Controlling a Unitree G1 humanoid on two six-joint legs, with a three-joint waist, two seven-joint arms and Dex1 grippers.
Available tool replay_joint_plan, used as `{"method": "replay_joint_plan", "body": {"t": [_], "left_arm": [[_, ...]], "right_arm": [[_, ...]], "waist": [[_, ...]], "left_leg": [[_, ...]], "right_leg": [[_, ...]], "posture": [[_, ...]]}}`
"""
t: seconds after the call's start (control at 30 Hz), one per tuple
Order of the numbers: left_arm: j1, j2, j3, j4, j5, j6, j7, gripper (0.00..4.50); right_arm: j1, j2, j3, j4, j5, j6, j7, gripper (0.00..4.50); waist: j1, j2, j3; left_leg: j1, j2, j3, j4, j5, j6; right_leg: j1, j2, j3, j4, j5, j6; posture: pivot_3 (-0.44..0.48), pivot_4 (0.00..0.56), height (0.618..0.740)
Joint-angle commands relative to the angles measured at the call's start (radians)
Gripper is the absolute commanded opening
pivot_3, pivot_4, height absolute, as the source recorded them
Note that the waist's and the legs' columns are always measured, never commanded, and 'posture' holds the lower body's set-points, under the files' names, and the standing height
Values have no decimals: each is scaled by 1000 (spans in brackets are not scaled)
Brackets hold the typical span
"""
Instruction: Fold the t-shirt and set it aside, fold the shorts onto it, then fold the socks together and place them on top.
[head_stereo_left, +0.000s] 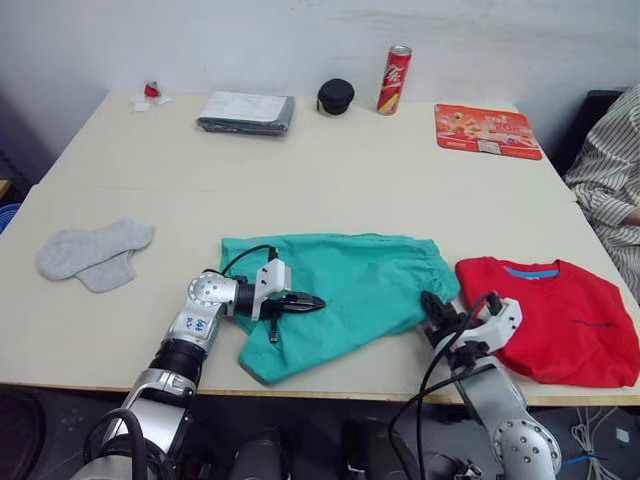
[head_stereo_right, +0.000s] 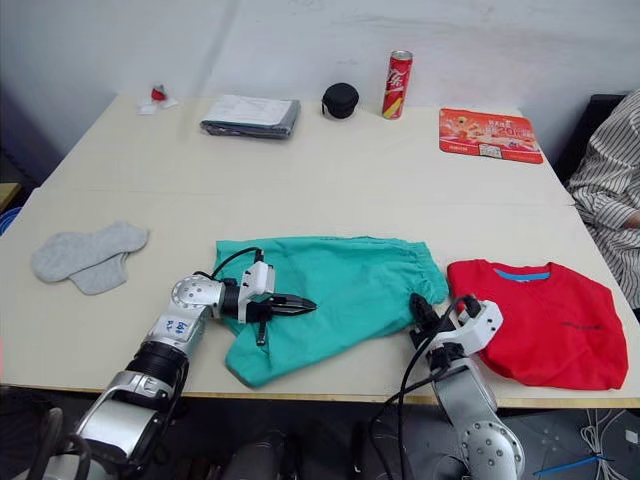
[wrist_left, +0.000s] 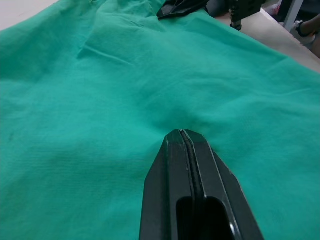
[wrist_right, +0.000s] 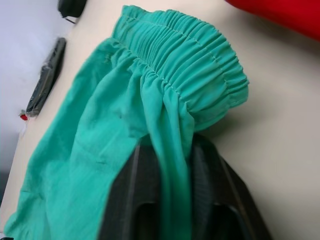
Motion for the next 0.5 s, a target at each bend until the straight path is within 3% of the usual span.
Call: {"method": "replay_joint_plan", "body": {"t": [0.03,0.27,0.5], "left_arm": [[33,14,22,-13,-7,29,32,0],[58,30,85,-135,-49,176,148,0],[106,65,83,-290,-48,332,208,0]], "right_arm": [[-5,-1,-30,66,-139,-67,85,26],[-17,-47,-57,-53,-403,-229,265,26],[-102,-126,-7,-157,-664,-262,302,26]], "waist": [[0,0,0],[6,19,12],[2,20,14]], "left_leg": [[0,0,0,0,0,0],[-5,-1,0,-1,3,2],[-9,-3,3,-1,4,-1]], "right_leg": [[0,0,0,0,0,0],[-4,0,0,-1,0,1],[-11,0,0,1,-2,3]], "posture": [[0,150,740],[0,150,740],[0,150,740]]}}
